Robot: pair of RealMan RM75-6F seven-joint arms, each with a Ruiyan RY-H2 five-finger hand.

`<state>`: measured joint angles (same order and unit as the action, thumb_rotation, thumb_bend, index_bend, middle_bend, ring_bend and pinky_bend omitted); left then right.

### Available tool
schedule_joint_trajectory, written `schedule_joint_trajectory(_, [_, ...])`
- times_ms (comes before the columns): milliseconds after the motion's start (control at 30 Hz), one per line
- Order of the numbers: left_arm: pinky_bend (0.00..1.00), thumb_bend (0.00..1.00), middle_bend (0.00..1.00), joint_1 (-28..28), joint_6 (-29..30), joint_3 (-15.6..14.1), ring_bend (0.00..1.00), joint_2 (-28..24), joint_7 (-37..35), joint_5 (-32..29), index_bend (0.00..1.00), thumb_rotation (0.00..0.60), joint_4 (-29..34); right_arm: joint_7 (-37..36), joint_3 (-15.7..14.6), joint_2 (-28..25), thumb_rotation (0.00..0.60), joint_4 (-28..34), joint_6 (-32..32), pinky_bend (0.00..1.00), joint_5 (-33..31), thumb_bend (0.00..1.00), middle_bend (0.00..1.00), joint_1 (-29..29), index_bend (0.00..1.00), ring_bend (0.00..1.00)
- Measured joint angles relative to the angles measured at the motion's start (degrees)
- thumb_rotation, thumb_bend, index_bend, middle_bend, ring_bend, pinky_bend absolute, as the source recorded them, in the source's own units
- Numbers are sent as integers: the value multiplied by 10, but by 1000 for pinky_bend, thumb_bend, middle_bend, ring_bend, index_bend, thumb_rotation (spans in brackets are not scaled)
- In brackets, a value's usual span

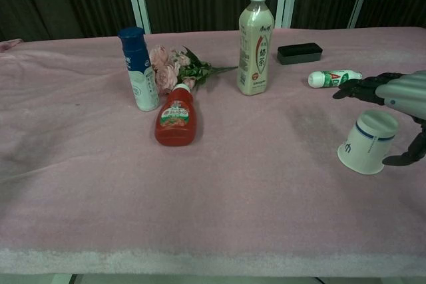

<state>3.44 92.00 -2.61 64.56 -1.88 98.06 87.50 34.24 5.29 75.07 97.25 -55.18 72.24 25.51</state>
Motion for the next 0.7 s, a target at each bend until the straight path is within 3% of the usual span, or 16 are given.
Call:
schedule_joint_trajectory(267, [50, 333, 0, -1, 1, 0, 0, 0, 1, 0, 0, 600, 0, 7, -5, 6, 600, -9, 4, 0, -28, 316, 0, 16, 179, 0])
schedule_joint_trajectory(533, [50, 334, 0, -3, 5, 2, 0, 1, 3, -2, 0, 600, 1, 8, -7, 25, 600, -28, 4, 0, -50, 438, 30, 30, 521, 0])
schedule_joint_trajectory(700, [50, 334, 0, -3, 3, 2, 0, 1, 4, -3, 0, 600, 1, 4, -8, 24, 600, -29, -8, 0, -53, 448, 50, 32, 553, 0])
